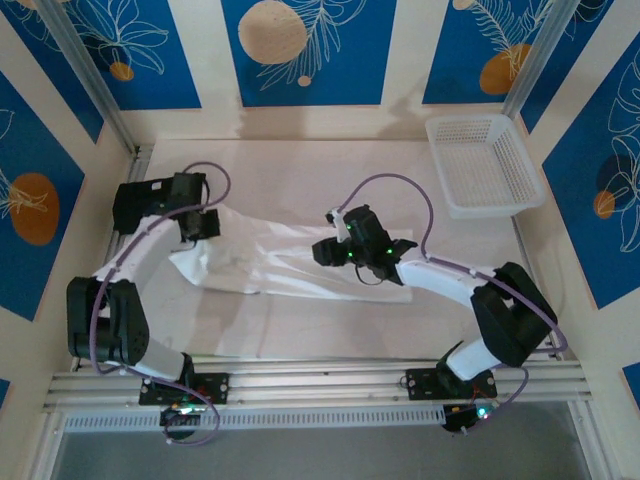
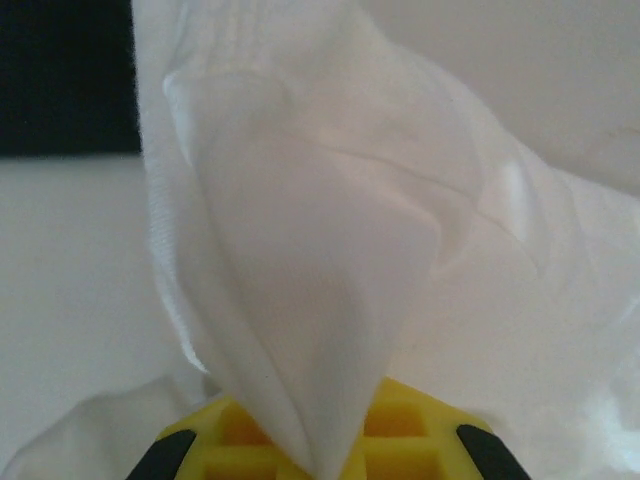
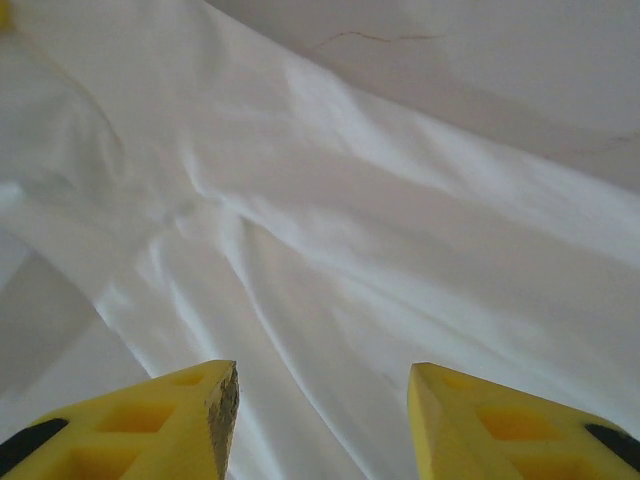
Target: Fold the inside-out t-shirt
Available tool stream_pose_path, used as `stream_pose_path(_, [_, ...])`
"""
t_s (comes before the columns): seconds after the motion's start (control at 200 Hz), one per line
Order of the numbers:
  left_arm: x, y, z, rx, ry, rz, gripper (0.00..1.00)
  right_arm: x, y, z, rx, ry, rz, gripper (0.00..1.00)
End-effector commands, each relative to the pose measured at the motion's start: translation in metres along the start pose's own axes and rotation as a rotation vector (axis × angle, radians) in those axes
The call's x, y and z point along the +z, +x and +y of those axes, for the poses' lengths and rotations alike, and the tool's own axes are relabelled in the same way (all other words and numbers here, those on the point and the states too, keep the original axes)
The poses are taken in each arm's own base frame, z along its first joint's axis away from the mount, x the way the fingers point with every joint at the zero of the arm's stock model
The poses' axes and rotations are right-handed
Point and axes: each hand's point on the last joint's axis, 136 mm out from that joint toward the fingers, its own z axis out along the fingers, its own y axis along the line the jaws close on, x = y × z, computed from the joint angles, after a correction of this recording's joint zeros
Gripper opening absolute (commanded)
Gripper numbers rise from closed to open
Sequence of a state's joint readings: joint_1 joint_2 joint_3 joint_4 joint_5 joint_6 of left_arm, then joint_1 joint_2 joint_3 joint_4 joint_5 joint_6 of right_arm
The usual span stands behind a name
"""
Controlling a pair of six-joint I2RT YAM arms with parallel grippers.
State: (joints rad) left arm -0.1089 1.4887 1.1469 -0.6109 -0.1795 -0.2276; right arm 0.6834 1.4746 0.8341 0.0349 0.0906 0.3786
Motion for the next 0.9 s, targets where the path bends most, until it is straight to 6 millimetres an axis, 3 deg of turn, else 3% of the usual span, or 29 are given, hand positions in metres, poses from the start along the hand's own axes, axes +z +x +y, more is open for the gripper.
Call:
stream_pose_path(0.0, [-0.040, -0.028, 0.067, 0.164, -0.373, 0.014, 0.00, -0.016, -0.004, -0.005, 0.017, 0.009, -0.034, 0.50])
stream_pose_path(0.07, [-0.055, -0.053, 0.079, 0.225, -0.471, 0.004, 0.00, -0.024, -0.004, -0.010, 0.026, 0.016, -0.046, 0.50])
stream_pose_path(0.14, [-0.058, -0.068, 0.079, 0.245, -0.490, 0.018, 0.00, -0.030, -0.005, -0.016, 0.038, 0.025, -0.059, 0.50])
stream_pose_path(0.26, [-0.048, -0.070, 0.043, 0.272, -0.386, 0.058, 0.00, -0.038, -0.006, -0.024, 0.057, 0.040, -0.079, 0.50])
stream_pose_path(0.4, [-0.039, -0.054, -0.042, 0.320, -0.193, 0.085, 0.00, -0.047, -0.010, -0.032, 0.061, 0.068, -0.091, 0.50])
stream_pose_path(0.515, [-0.033, -0.021, -0.135, 0.344, 0.021, 0.114, 0.06, -0.054, -0.008, -0.044, 0.062, 0.113, -0.093, 0.50])
stream_pose_path(0.55, [-0.032, -0.007, -0.167, 0.350, 0.093, 0.126, 0.15, -0.057, -0.008, -0.050, 0.067, 0.131, -0.095, 0.50])
stream_pose_path(0.6, [-0.028, 0.016, -0.209, 0.372, 0.197, 0.157, 0.38, -0.061, -0.007, -0.058, 0.077, 0.155, -0.099, 0.50])
stream_pose_path(0.68, [-0.025, 0.043, -0.251, 0.400, 0.302, 0.218, 0.51, -0.066, -0.006, -0.069, 0.101, 0.184, -0.102, 0.51])
stream_pose_path(0.79, [-0.034, 0.046, -0.264, 0.404, 0.361, 0.214, 0.60, -0.068, -0.007, -0.077, 0.141, 0.193, -0.109, 0.52])
stream_pose_path(0.895, [-0.050, 0.038, -0.241, 0.407, 0.331, 0.126, 0.69, -0.055, -0.012, -0.069, 0.178, 0.133, -0.095, 0.53])
